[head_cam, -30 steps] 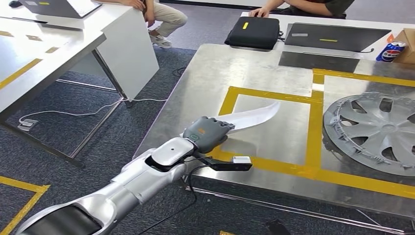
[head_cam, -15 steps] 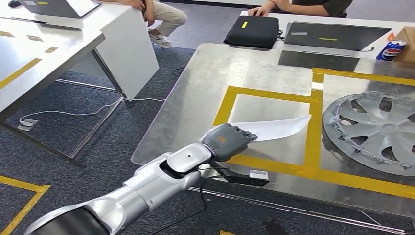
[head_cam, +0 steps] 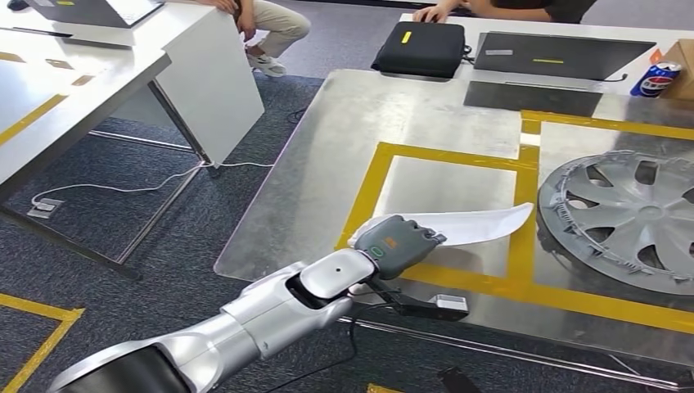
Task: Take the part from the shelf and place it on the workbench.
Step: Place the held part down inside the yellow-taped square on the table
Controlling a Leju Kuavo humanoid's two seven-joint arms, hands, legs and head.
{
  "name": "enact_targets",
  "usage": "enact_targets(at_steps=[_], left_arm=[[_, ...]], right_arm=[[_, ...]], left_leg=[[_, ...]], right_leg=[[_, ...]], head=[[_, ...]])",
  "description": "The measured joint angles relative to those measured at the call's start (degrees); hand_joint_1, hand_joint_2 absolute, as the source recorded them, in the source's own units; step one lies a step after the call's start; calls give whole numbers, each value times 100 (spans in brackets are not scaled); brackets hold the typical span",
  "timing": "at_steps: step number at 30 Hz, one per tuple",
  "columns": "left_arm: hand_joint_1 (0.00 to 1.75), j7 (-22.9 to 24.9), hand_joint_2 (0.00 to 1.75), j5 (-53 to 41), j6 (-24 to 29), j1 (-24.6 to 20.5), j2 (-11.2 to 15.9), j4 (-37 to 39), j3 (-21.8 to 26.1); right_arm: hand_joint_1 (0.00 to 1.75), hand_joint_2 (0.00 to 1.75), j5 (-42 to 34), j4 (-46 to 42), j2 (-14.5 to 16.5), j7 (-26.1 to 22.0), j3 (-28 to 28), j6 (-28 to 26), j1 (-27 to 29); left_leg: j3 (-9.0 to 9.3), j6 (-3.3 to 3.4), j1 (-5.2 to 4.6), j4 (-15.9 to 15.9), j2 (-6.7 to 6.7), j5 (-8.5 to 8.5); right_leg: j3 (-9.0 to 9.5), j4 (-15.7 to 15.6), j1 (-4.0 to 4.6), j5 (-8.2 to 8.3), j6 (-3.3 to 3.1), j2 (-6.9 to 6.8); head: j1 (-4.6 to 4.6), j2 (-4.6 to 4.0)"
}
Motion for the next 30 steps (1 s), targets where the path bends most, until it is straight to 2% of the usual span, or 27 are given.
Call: enact_targets(at_steps=[8, 12, 23, 30], left_arm=[[175, 421, 175, 366, -2, -170, 0, 261, -292], [0, 479, 175, 403, 6, -267, 0, 375, -351], [0, 516, 175, 582, 495, -382, -2, 599, -372], [0, 533, 175, 675, 584, -386, -19, 600, -373]], right_arm=[[0, 0, -27, 0, 0, 44, 0, -2, 23], [0, 0, -19, 0, 0, 45, 2, -2, 20], [0, 0, -12, 1, 0, 77, 38, -18, 17], [0, 0, -23, 2, 0, 82, 47, -26, 16]], left_leg=[[-8, -13, 0, -8, 0, 12], [-8, -16, -1, -7, 0, 14], [0, -15, -13, -3, 0, 15], [7, -15, -14, -2, 0, 15]], right_leg=[[-3, 0, 2, 5, -5, -3], [6, 0, 0, 7, -5, -7], [19, -1, -11, 21, 2, -9], [28, -1, -11, 21, 2, -9]], head=[[3, -1], [3, 0], [5, -1], [7, -1]])
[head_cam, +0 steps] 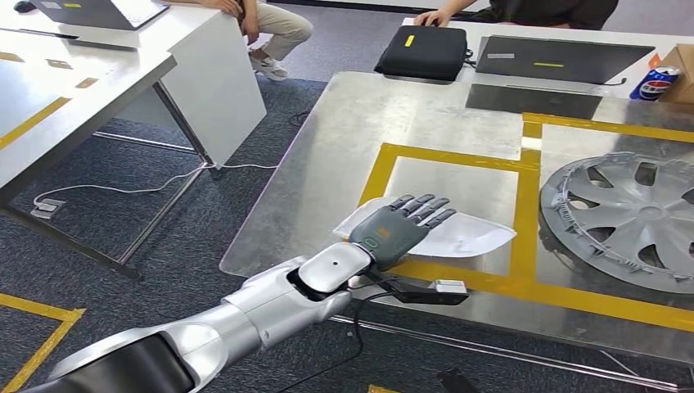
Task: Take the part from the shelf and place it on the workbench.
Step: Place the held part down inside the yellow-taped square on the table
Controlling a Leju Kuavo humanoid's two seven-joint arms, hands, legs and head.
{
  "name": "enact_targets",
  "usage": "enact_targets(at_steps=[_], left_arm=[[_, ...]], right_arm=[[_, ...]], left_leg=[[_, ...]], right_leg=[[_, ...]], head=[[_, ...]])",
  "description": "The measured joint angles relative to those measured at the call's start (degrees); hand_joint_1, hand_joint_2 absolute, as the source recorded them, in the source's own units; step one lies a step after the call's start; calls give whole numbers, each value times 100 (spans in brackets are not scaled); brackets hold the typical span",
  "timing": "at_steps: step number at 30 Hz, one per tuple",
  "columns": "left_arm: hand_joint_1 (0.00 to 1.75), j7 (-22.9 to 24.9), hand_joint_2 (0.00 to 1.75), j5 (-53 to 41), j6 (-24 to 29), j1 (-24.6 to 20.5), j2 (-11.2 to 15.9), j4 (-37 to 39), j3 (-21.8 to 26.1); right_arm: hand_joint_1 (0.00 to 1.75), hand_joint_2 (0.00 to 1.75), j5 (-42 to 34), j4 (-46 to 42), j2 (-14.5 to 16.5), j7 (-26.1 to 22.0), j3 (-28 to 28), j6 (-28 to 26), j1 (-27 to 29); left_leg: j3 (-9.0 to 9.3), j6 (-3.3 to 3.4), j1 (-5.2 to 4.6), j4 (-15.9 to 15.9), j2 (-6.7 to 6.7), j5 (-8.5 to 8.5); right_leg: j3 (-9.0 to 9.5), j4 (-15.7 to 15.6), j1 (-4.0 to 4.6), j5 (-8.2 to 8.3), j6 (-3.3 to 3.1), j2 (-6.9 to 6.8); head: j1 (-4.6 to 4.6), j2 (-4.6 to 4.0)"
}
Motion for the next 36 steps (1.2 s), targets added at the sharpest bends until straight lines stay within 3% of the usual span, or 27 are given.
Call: enact_targets(at_steps=[13, 17, 20, 23, 33, 35, 36], left_arm=[[0, -102, 175, 156, 200, 0, -1, 0, 51], [0, -338, 0, 289, 334, 22, 1, -7, 158], [0, -758, 0, 530, 483, 191, 82, -200, 430], [0, -1236, 0, 776, 640, 631, 325, -784, 814], [0, -2902, 0, 1972, 1521, 3000, 1443, -3619, 2464], [0, -3217, 0, 2311, 1689, 3350, 1511, -4003, 2941], [0, -3347, 0, 2457, 1755, 3477, 1527, -4140, 3176]], right_arm=[[0, 0, -20, 0, 0, -2, 1, -43, 1], [0, 0, -50, 0, 0, -5, 1, -57, 8], [0, 0, -114, 0, -2, -34, 1, -96, 42], [0, 0, -186, 1, -9, -95, 0, -136, 108], [0, 0, -254, 14, -71, -129, -45, -166, 317], [0, 0, -220, 16, -85, -78, -54, -184, 348], [0, 0, -192, 16, -93, -57, -56, -199, 354]], left_leg=[[8, 0, -1, 2, 0, 0], [9, 0, -1, 3, 0, 0], [14, 1, -1, 3, 0, -1], [18, 11, -5, 10, 1, -12], [60, 126, -23, 33, 16, -71], [92, 163, 21, -37, 35, -5], [105, 177, 47, -72, 45, 21]], right_leg=[[11, 0, 0, 0, 1, 0], [14, 0, -1, 0, 1, 0], [20, 0, -1, 0, 1, 1], [26, -3, -6, -1, 2, 2], [99, -42, -27, -31, 87, 16], [59, 62, -12, -143, 122, -3], [-24, 270, -6, -291, 137, -13]], head=[[0, 0], [1, 1], [1, 0], [-1, -1], [-3, 1], [8, 2], [22, 2]])
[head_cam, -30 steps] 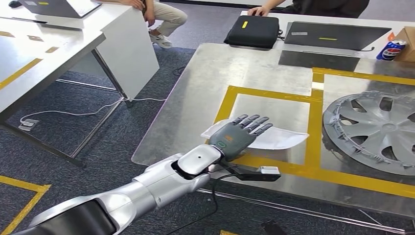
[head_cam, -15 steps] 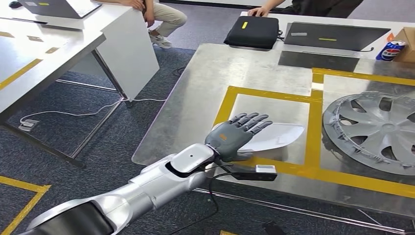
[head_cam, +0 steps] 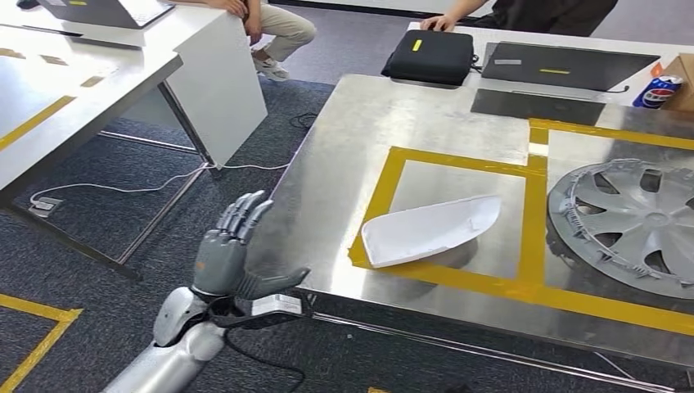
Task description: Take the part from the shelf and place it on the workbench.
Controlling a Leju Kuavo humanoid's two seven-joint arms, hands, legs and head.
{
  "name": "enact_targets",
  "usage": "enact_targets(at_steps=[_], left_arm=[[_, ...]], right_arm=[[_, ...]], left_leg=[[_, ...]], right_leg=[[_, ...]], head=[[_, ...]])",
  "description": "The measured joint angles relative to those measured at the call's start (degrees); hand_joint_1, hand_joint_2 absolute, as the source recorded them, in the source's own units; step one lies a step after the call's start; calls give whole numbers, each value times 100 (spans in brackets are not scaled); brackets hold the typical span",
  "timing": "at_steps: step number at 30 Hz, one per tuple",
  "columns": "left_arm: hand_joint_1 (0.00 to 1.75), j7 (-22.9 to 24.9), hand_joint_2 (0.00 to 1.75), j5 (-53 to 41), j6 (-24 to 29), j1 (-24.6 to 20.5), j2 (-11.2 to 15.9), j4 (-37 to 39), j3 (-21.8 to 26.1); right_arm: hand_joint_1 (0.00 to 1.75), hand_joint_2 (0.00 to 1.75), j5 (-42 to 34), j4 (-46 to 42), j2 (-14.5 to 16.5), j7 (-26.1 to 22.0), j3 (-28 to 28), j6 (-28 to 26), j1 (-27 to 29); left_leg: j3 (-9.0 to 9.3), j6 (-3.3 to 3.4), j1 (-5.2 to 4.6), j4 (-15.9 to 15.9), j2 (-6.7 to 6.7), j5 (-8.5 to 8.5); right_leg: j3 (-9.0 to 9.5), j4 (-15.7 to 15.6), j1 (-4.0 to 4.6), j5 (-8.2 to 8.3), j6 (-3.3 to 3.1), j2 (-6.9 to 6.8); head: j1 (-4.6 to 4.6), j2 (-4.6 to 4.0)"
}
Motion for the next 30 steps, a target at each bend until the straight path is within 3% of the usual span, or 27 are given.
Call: enact_targets(at_steps=[2, 3, 4, 5, 7, 9, 11, 13, 14, 16, 18, 19, 20, 21, 23, 25, 26, 28, 30], left_arm=[[0, -229, 0, 306, 130, 216, 23, -191, 540], [0, -317, 0, 466, 186, 301, 32, -244, 838], [0, -387, 0, 632, 230, 361, 40, -273, 1142], [0, -438, 0, 792, 258, 401, 49, -283, 1440], [0, -506, 0, 1114, 238, 439, 82, -232, 2026], [0, -591, 0, 1437, 91, 441, 146, -21, 2618], [0, -747, 0, 1732, -131, 408, 216, 397, 3180], [0, -904, 0, 1913, -290, 401, 271, 865, 3649], [0, -948, 0, 1958, -339, 406, 293, 1059, 3835], [0, -957, 0, 2059, -490, 366, 338, 1455, 4142], [0, -893, 0, 2243, -786, 286, 380, 2029, 4465], [0, -852, 0, 2346, -951, 266, 403, 2393, 4656], [0, -798, 0, 2433, -1098, 265, 426, 2776, 4860], [0, -704, 0, 2501, -1216, 271, 444, 3176, 5059], [0, -377, 0, 2524, -1331, 285, 449, 3894, 5404], [0, 148, 0, 2311, -1306, 282, 370, 4449, 5589], [0, 472, 0, 2106, -1259, 289, 306, 4674, 5621], [0, 1103, 0, 1675, -1187, 342, 163, 5070, 5622], [0, 1459, 0, 1425, -1196, 392, 35, 5364, 5599]], right_arm=[[0, 0, 67, 1, -19, 31, 0, -41, 1], [0, 0, 93, 1, -29, 38, 0, -62, 5], [0, 0, 112, 2, -40, 40, 0, -80, 13], [0, 0, 123, 2, -50, 39, 0, -93, 20], [0, 0, 134, 3, -66, 40, 0, -110, 19], [0, 0, 151, 10, -73, 65, 0, -117, 9], [0, 0, 164, 17, -81, 123, -1, -115, 16], [0, 0, 168, 19, -94, 164, -2, -113, 18], [0, 0, 168, 19, -97, 167, -2, -113, 13], [0, 0, 170, 19, -98, 176, -3, -108, 7], [0, 0, 179, 19, -99, 187, -3, -93, 7], [0, 0, 188, 20, -99, 191, -2, -85, 8], [0, 0, 201, 22, -99, 196, -3, -80, 10], [0, 0, 216, 25, -98, 200, -3, -78, 14], [0, 0, 254, 28, -96, 211, -4, -77, 24], [0, 0, 281, 34, -87, 233, -4, -76, 37], [0, 0, 286, 38, -79, 251, -4, -77, 43], [0, 0, 284, 46, -60, 290, -4, -79, 51], [0, 0, 279, 56, -42, 318, -4, -81, 78]], left_leg=[[3, 10, 15, -5, 22, 7], [3, 8, 18, -4, 33, 6], [2, 1, 26, -2, 43, 6], [1, -15, 41, 4, 47, 4], [-3, -92, 89, 46, 14, -8], [-33, -205, 112, 106, -37, -21], [-65, -295, 103, 140, -89, 2], [-104, -362, 120, 167, -133, 5], [-159, -385, 131, 246, -137, -80], [-388, -400, 130, 738, -125, -470], [-680, -395, 114, 1498, -123, -888], [-749, -385, 110, 1746, -123, -974], [-721, -366, 106, 1805, -122, -951], [-578, -342, 101, 1643, -108, -833], [-58, -295, 70, 909, 60, -568], [290, -242, 15, 339, 225, -470], [322, -211, -16, 234, 234, -465], [248, -117, -47, 195, 122, -393], [168, -21, -46, 180, 28, -291]], right_leg=[[-299, 727, -5, -393, 29, -7], [-439, 1070, -10, -525, 47, -9], [-505, 1257, -16, -555, 68, -11], [-457, 1210, -24, -469, 91, -13], [-59, 522, -65, -135, 151, 14], [321, -69, -93, 28, 152, 149], [398, -156, -90, -10, 52, 237], [339, -144, -84, -11, -73, 193], [303, -141, -74, 16, -130, 160], [226, -154, -52, 84, -234, 74], [141, -158, -13, 143, -294, -20], [96, -158, 9, 172, -308, -60], [53, -158, 29, 201, -313, -93], [16, -158, 44, 230, -308, -127], [-31, -153, 69, 281, -273, -204], [-49, -147, 88, 326, -211, -308], [-49, -154, 88, 354, -173, -369], [-48, -170, 55, 392, -93, -460], [-117, 7, 33, 160, -31, -354]], head=[[17, 0], [16, 0], [14, 0], [15, 0], [16, 0], [21, 0], [14, 0], [-1, 0], [-9, 0], [-23, 0], [-26, 0], [-26, -1], [-29, -1], [-30, -1], [-40, -1], [-44, 0], [-48, 0], [-49, 0], [-44, 0]])
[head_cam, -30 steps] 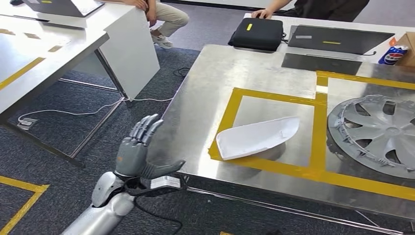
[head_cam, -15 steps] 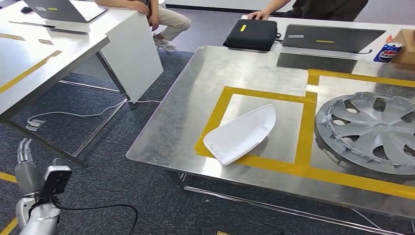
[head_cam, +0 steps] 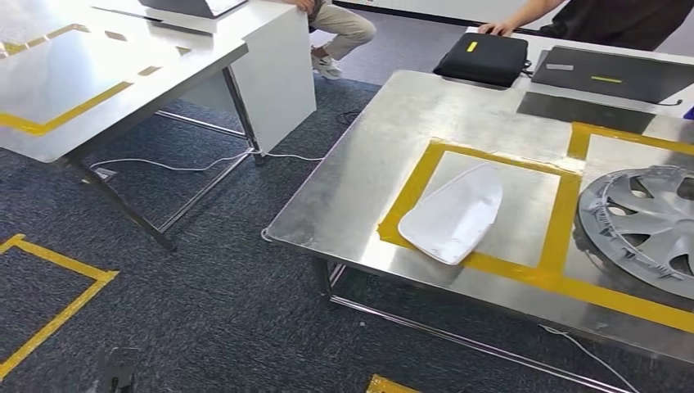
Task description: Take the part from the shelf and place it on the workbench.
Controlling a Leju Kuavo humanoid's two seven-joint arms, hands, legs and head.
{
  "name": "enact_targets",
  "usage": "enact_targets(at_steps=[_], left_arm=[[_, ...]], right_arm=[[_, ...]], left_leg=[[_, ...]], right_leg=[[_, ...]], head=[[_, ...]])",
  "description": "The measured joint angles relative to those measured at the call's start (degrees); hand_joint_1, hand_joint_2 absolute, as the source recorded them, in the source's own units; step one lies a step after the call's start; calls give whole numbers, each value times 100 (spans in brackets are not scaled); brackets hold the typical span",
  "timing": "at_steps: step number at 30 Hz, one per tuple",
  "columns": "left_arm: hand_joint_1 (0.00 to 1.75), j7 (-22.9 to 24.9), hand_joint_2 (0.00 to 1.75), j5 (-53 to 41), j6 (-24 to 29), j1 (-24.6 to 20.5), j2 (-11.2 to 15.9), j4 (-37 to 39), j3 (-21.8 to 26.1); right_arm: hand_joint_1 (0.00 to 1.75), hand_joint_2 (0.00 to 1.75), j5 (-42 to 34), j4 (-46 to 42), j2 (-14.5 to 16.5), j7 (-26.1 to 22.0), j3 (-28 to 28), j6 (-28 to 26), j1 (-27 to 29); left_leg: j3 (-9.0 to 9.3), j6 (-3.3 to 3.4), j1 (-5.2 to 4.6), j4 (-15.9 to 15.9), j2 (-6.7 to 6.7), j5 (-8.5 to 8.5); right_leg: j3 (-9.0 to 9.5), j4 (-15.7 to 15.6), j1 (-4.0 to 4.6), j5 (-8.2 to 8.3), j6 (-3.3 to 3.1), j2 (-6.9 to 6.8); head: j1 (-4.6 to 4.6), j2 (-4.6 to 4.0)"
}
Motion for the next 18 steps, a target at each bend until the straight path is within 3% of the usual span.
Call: enact_targets(at_steps=[3, 4, 5, 6, 8, 10, 11, 13, 14, 15, 17, 18], left_arm=[[0, 119, 0, -92, -66, -18, -167, 271, -28], [0, 132, 0, -97, -83, -26, -207, 347, -29], [0, 142, 0, -98, -92, -30, -239, 422, -31], [0, 146, 0, -98, -96, -30, -263, 483, -33], [0, 149, 0, -98, -98, -35, -303, 558, -34], [0, 150, 0, -108, -141, -56, -330, 583, -36], [0, 150, 0, -138, -193, -66, -340, 593, -42], [0, 153, 0, -310, -350, -55, -361, 623, -91], [0, 160, 0, -450, -427, -34, -376, 640, -142], [0, 171, 0, -583, -494, -13, -393, 655, -203], [0, 207, 0, -763, -598, -10, -426, 675, -320], [0, 237, 0, -801, -651, -23, -444, 680, -366]], right_arm=[[0, 0, -3, 11, 17, 25, -1, -3, 35], [0, 0, -3, 15, 19, 29, -2, -4, 35], [0, 0, -3, 17, 20, 31, -3, -5, 34], [0, 0, -3, 19, 20, 31, -4, -5, 32], [0, 0, -2, 20, 19, 31, -6, -7, 27], [0, 0, 0, 20, 17, 43, -7, -10, 19], [0, 0, 3, 20, 18, 65, -7, -11, 16], [0, 0, 30, 23, 32, 134, -7, -4, 19], [0, 0, 58, 25, 43, 167, -8, -1, 17], [0, 0, 93, 27, 51, 188, -8, 3, 17], [0, 0, 163, 28, 64, 202, -7, 4, 33], [0, 0, 195, 28, 68, 196, -5, 5, 46]], left_leg=[[-190, 77, -15, 0, -155, 164], [-263, 88, -29, 3, -212, 221], [-333, 93, -43, 6, -271, 278], [-399, 92, -52, 8, -332, 334], [-515, 76, -56, 12, -463, 446], [-593, 34, -53, 11, -593, 562], [-617, 4, -44, 6, -650, 621], [-654, -63, -33, -13, -758, 720], [-684, -91, -32, 12, -714, 683], [-733, -119, -34, 107, -614, 538], [-905, -187, -20, 633, -326, -34], [-1005, -231, 1, 1013, -244, -313]], right_leg=[[-256, 952, 28, -773, 7, 248], [-275, 1199, 48, -909, -15, 274], [-206, 1271, 71, -924, -47, 289], [-34, 1141, 98, -826, -87, 307], [518, 445, 149, -578, -192, 486], [965, -231, 170, -520, -250, 721], [1046, -390, 177, -545, -262, 779], [1018, -442, 184, -486, -283, 685], [993, -459, 176, -437, -316, 615], [955, -480, 165, -376, -355, 541], [844, -504, 151, -254, -402, 372], [778, -502, 150, -197, -409, 276]], head=[[7, 0], [7, 0], [5, 0], [4, 0], [3, 0], [1, 0], [5, 0], [20, 0], [16, 0], [-3, 0], [-41, 0], [-53, 0]])
